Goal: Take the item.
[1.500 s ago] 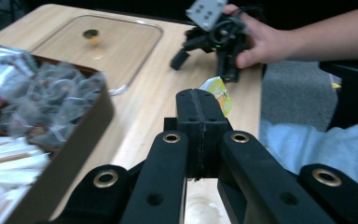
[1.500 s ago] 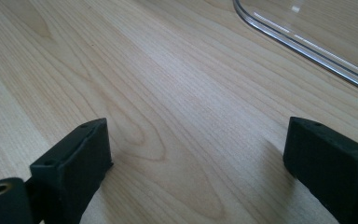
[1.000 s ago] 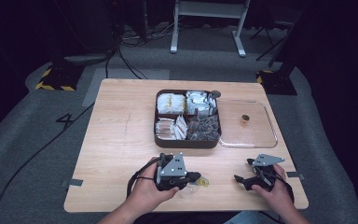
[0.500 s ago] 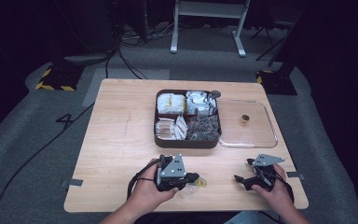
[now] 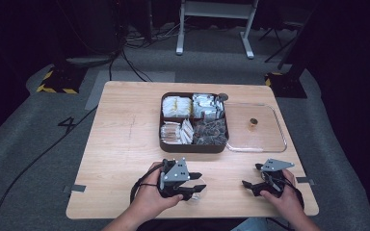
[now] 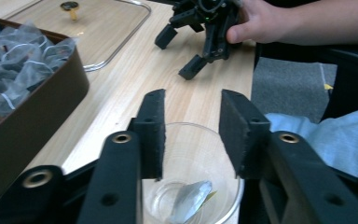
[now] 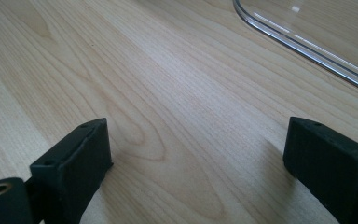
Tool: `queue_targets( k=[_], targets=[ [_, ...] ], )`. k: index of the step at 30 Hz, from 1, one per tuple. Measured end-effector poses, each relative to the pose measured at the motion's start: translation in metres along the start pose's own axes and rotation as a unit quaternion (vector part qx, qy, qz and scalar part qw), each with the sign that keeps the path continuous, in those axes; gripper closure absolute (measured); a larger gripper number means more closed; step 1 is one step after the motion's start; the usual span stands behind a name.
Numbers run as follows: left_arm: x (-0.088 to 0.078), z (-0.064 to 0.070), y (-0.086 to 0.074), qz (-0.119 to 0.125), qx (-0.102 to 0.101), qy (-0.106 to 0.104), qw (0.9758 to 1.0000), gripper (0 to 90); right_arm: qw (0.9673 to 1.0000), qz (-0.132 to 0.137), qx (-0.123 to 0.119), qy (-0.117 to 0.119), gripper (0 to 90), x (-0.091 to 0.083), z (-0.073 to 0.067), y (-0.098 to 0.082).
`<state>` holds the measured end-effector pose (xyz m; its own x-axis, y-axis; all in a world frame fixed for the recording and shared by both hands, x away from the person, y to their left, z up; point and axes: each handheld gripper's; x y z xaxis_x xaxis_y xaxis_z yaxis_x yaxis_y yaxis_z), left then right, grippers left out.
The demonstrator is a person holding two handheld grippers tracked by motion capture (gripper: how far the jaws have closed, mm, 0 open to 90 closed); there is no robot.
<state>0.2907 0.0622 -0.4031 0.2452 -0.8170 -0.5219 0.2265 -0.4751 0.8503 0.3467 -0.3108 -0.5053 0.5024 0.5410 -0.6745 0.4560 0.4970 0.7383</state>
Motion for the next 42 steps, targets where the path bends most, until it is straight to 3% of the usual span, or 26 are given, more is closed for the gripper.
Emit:
queue_targets(
  k=[5, 12, 15, 17, 20, 35, 38, 39, 42],
  targets=[
    [-0.006, -0.003, 0.002, -0.007, -0.005, 0.026, 0.9996, 46.5, 1.0, 0.0, -0.001, 0.001, 7.6, 0.0, 0.0, 0.0],
    [-0.027, -0.012, -0.006, -0.021, -0.021, 0.089, 0.9956, 34.6, 1.0, -0.001, -0.005, 0.003, 7.6, -0.001, -0.001, -0.001],
    [-0.037, -0.015, -0.013, -0.032, -0.027, 0.117, 0.9922, 32.5, 1.0, -0.001, -0.004, 0.004, 6.0, 0.0, -0.002, 0.0],
    [-0.043, -0.018, -0.018, -0.038, -0.034, 0.13, 0.9903, 31.7, 0.9997, -0.011, -0.016, 0.018, 0.0, 0.001, -0.002, 0.001],
    [-0.049, -0.023, -0.027, -0.043, -0.046, 0.143, 0.9878, 31.3, 0.9994, -0.011, -0.024, 0.022, 0.1, 0.003, -0.002, 0.002],
    [-0.067, -0.05, -0.069, -0.086, -0.097, 0.186, 0.9739, 27.8, 0.9993, -0.012, -0.024, 0.025, 0.1, 0.006, 0.0, 0.005],
    [-0.068, -0.058, -0.077, -0.101, -0.108, 0.199, 0.9688, 27.6, 0.9993, -0.012, -0.025, 0.026, 0.1, 0.006, 0.0, 0.005],
    [-0.067, -0.061, -0.081, -0.107, -0.111, 0.207, 0.9659, 27.6, 0.9993, -0.012, -0.025, 0.026, 0.1, 0.006, 0.0, 0.005],
    [-0.067, -0.068, -0.089, -0.123, -0.12, 0.215, 0.9614, 27.4, 0.9992, -0.012, -0.027, 0.028, 0.2, 0.007, 0.0, 0.005]
  ],
)
Point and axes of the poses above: each handheld gripper's, and its own axes: x roughly forward along the jaws, y roughly out of its top, z roughly to its right, and after that the axes turned 1 degree about z, right-handed
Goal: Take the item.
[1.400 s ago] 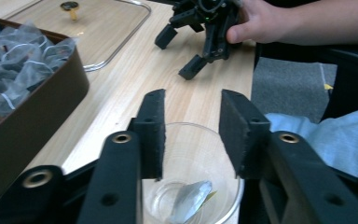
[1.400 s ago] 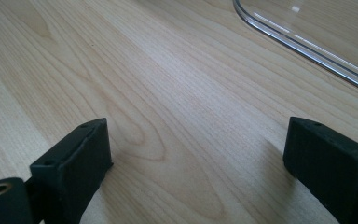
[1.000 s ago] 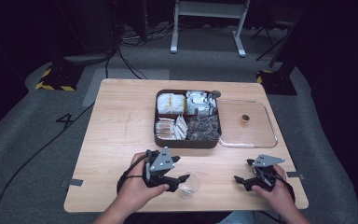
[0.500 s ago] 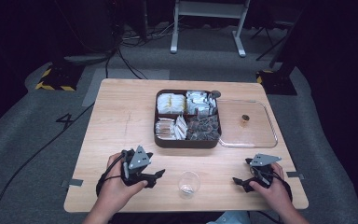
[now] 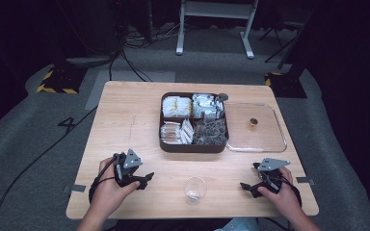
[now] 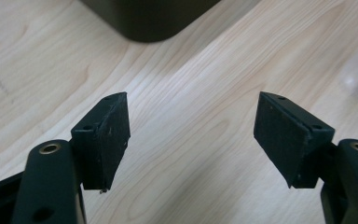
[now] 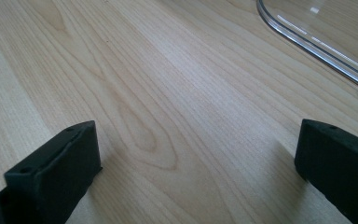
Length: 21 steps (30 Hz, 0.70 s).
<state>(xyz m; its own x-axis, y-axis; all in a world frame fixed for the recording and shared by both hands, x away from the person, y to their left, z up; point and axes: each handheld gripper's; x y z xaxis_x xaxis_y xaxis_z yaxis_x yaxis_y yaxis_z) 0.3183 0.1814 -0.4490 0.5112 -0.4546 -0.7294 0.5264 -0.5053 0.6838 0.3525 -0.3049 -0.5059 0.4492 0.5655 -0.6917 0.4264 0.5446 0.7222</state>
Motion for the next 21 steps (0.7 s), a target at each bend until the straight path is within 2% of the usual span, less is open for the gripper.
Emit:
queue_targets(
  k=[4, 8, 13, 17, 21],
  targets=[
    [0.003, -0.009, -0.008, -0.008, -0.016, 0.006, 0.9998, 27.4, 1.0, 0.0, -0.001, 0.001, 0.2, 0.0, 0.0, 0.0],
    [0.005, -0.014, -0.017, -0.024, -0.017, 0.019, 0.9994, 27.3, 1.0, 0.0, -0.002, 0.002, 0.2, 0.0, 0.0, 0.0],
    [0.006, -0.018, -0.03, -0.031, -0.034, 0.019, 0.9988, 27.2, 1.0, 0.0, -0.002, 0.002, 0.2, 0.0, 0.0, 0.0],
    [0.006, -0.022, -0.039, -0.036, -0.036, 0.02, 0.9985, 27.1, 1.0, 0.0, -0.002, 0.002, 0.2, 0.0, 0.0, 0.0],
    [0.008, -0.025, -0.05, -0.039, -0.048, 0.01, 0.998, 27.0, 1.0, 0.0, -0.002, 0.002, 0.2, 0.0, 0.0, 0.0]
  ],
)
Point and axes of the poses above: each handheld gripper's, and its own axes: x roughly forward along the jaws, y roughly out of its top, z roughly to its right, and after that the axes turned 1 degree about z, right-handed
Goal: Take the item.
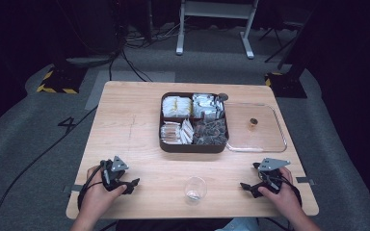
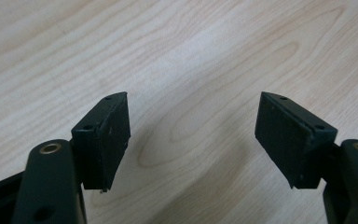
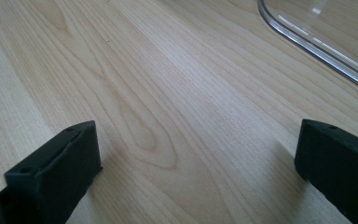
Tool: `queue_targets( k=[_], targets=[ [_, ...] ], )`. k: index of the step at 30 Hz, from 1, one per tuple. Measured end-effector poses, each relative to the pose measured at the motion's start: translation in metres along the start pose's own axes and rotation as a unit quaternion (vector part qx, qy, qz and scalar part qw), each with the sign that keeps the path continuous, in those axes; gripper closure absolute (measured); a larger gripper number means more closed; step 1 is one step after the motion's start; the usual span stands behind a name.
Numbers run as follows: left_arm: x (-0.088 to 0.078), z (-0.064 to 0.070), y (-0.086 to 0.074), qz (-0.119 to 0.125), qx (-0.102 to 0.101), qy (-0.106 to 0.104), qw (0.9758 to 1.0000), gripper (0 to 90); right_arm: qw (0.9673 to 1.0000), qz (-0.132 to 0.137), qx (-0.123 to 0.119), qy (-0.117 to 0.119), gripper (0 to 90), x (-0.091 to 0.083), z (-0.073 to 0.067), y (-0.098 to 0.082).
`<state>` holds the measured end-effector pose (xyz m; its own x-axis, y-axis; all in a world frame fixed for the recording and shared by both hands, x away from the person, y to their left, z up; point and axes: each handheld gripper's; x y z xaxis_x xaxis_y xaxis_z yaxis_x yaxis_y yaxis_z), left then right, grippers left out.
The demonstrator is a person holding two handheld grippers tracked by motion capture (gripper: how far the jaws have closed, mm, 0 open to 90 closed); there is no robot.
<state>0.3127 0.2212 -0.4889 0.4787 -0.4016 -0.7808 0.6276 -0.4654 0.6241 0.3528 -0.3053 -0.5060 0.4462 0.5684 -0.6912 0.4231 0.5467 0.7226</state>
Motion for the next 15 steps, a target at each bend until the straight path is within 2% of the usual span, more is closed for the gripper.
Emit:
queue_targets(
  k=[1, 5, 7, 8, 15],
  targets=[
    [0.001, -0.001, -0.002, -0.003, 0.001, 0.0, 1.0, 26.7, 1.0, 0.0, 0.0, 0.0, 0.2, 0.0, 0.0, 0.0],
    [0.004, -0.007, -0.008, 0.015, 0.005, 0.009, 0.9998, 21.3, 1.0, 0.0, 0.0, 0.0, 0.2, 0.0, 0.0, 0.0],
    [0.007, -0.01, -0.009, 0.031, 0.014, 0.003, 0.9994, 17.2, 1.0, 0.0, 0.0, 0.0, 0.2, 0.0, 0.0, 0.0],
    [0.011, -0.011, -0.011, 0.047, 0.018, -0.001, 0.9987, 14.6, 1.0, 0.0, 0.0, 0.0, 0.2, 0.0, 0.0, 0.0],
    [0.011, -0.01, -0.011, 0.049, 0.015, 0.002, 0.9987, 12.6, 1.0, 0.0, -0.001, 0.001, 0.2, 0.0, 0.0, 0.0]
  ],
)
Point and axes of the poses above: each handheld gripper's, and its own axes: x roughly forward along the jaws, y roughly out of its top, z roughly to its right, and after that the axes turned 1 degree about z, right-handed
